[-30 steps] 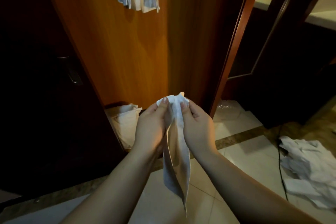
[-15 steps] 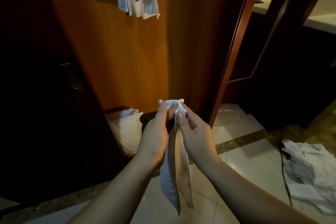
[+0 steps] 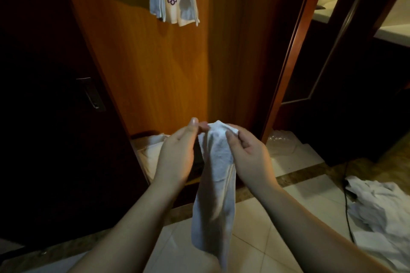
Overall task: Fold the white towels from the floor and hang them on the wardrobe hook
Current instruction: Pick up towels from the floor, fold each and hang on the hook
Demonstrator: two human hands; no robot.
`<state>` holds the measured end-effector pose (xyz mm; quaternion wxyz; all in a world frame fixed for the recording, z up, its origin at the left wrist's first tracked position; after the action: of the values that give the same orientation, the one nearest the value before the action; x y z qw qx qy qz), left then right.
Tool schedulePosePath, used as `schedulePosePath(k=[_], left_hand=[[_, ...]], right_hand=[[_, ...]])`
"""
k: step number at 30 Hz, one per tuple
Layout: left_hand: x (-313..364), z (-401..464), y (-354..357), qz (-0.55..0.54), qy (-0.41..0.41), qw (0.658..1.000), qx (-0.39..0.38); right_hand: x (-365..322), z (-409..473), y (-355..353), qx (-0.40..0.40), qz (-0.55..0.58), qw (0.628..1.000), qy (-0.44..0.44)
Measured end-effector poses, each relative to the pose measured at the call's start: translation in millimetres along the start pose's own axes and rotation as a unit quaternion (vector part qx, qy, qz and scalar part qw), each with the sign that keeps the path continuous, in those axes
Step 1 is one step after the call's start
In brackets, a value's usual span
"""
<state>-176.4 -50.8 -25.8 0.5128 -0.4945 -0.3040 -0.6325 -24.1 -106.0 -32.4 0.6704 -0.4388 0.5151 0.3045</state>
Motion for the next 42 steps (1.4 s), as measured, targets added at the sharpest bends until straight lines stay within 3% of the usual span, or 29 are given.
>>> schedulePosePath(k=[2,4,8,13,19,26,33,39,41,42], left_hand=[[-3.9,11.6,-12.5,0.133,0.058,0.989,0.002],[-15.0,20.5,-11.6,0.234,0.091,0.966,-0.064],[-39.4,35.1,-16.1,0.311,0.05,0.939,-0.139],[-47.1,42.9,-29.5,0.462,0.019,0.848,-0.258],[12.2,55.1,-51.4,0.42,0.142,0.883,-0.152],[61.1,46.1,-40.1,0.407,0.26,0.874,-0.055],[80.8,53.9,-39.3,0.432,0.235,0.87,-0.003],[94.4,61.0,-40.2,0.491,0.274,0.827,-0.013],[86.2,70.5,-41.6,0.472,0.24,0.847,-0.051],[80.2,75.1,-43.6,0.422,0.206,0.88,-0.07]], right_hand=[[-7.5,5.5,-8.6,-0.002,-0.004,1.0,-0.008],[-16.7,10.0,-15.9,0.004,-0.014,1.0,-0.015],[-25.3,16.8,-27.8,0.013,-0.031,0.999,-0.02],[-19.8,28.1,-58.5,0.051,-0.035,0.998,-0.011],[-8.3,39.8,-89.5,0.096,-0.075,0.993,0.003],[-14.9,39.8,-108.0,0.131,-0.04,0.99,-0.008],[-29.8,46.7,-103.4,0.102,-0.015,0.994,-0.021],[-47.6,51.5,-108.6,0.126,-0.017,0.99,-0.054],[-54.7,51.4,-110.8,0.131,-0.012,0.99,-0.06],[-58.1,51.6,-111.8,0.133,-0.011,0.989,-0.063]])
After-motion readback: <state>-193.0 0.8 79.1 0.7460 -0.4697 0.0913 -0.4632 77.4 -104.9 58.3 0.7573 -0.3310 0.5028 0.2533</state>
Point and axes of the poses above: each hand's wrist, its own z-axis towards the middle knuckle, its own y-axis out of the palm, x = y × z, the point moved 7 cm from there along z, towards the middle knuckle, and after that the axes turned 15 degrees about y, right-handed, at the moved point
